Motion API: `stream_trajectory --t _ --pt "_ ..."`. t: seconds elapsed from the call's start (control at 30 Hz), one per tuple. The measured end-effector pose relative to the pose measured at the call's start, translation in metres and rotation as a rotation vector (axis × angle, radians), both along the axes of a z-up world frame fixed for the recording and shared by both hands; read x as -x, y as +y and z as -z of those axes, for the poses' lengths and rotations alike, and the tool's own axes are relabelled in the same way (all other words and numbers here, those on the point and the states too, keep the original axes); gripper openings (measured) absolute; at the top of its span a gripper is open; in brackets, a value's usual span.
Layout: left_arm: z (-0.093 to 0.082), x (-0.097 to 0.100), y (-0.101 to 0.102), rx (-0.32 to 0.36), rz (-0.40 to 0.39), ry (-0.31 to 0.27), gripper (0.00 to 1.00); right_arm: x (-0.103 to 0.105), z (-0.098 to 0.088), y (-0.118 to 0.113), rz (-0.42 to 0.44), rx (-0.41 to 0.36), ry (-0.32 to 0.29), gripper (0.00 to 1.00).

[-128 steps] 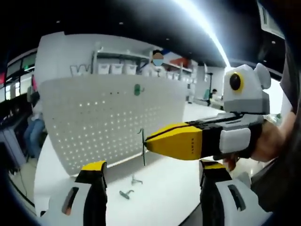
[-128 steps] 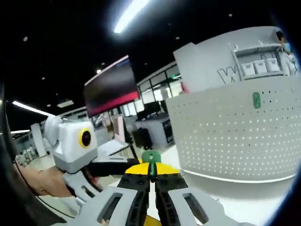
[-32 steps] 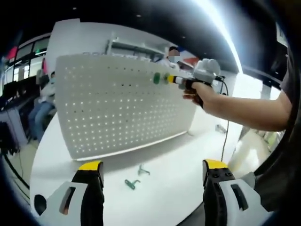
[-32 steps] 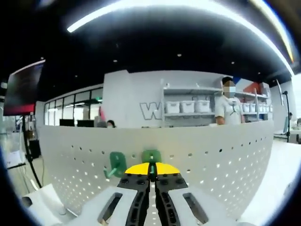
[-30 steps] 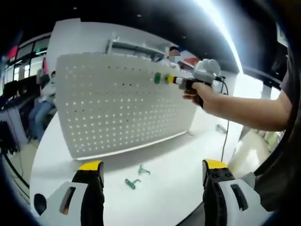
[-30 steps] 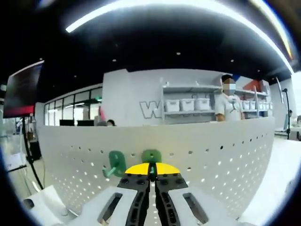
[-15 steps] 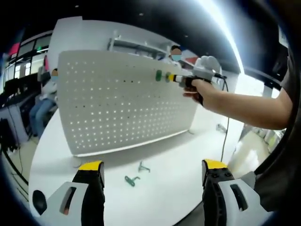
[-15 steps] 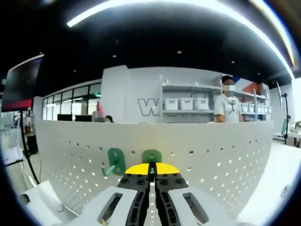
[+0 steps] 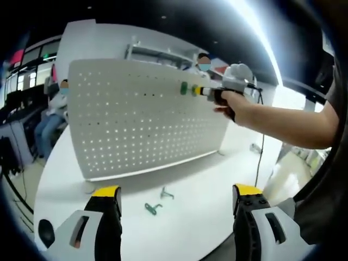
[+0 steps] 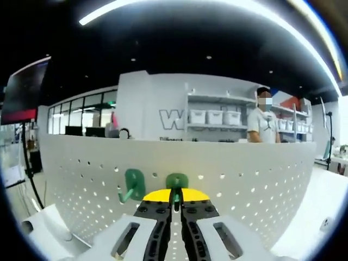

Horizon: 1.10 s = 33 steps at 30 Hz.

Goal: Insert the hook assembly into the mounting plate slot until the hook locks in place.

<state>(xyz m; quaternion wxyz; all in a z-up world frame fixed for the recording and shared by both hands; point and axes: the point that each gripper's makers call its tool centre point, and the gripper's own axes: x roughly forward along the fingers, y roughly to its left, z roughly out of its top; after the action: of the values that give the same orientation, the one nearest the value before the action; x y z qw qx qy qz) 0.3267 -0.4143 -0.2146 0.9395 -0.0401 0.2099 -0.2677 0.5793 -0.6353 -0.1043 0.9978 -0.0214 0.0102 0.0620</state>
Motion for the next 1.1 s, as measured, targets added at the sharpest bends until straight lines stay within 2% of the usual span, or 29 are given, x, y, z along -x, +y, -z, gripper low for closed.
stream_trajectory --t 0.17,0.27,0.53,0.67,0.77,1.1 --pt "-0.004 0.001 0.001 -0.001 -0.003 -0.01 0.85 0.001 -0.003 0.0 -0.001 -0.001 0.001 0.09" --pt "-0.007 0.001 0.0 -0.003 -0.002 -0.015 0.85 0.004 -0.003 -0.002 -0.002 0.044 0.017 0.09" --pt "-0.018 0.003 0.001 -0.013 0.002 -0.039 0.85 0.012 -0.014 -0.003 -0.024 0.013 0.001 0.11" --pt "-0.016 0.004 0.004 -0.027 -0.002 -0.035 0.84 0.02 -0.01 -0.007 -0.031 0.02 0.019 0.11" --pt "-0.016 0.007 0.006 -0.03 -0.005 -0.031 0.85 0.029 -0.005 -0.009 -0.039 0.012 0.038 0.15" --pt "-0.013 0.013 0.006 -0.047 0.002 -0.021 0.84 0.064 0.023 -0.016 -0.086 0.048 0.069 0.15"
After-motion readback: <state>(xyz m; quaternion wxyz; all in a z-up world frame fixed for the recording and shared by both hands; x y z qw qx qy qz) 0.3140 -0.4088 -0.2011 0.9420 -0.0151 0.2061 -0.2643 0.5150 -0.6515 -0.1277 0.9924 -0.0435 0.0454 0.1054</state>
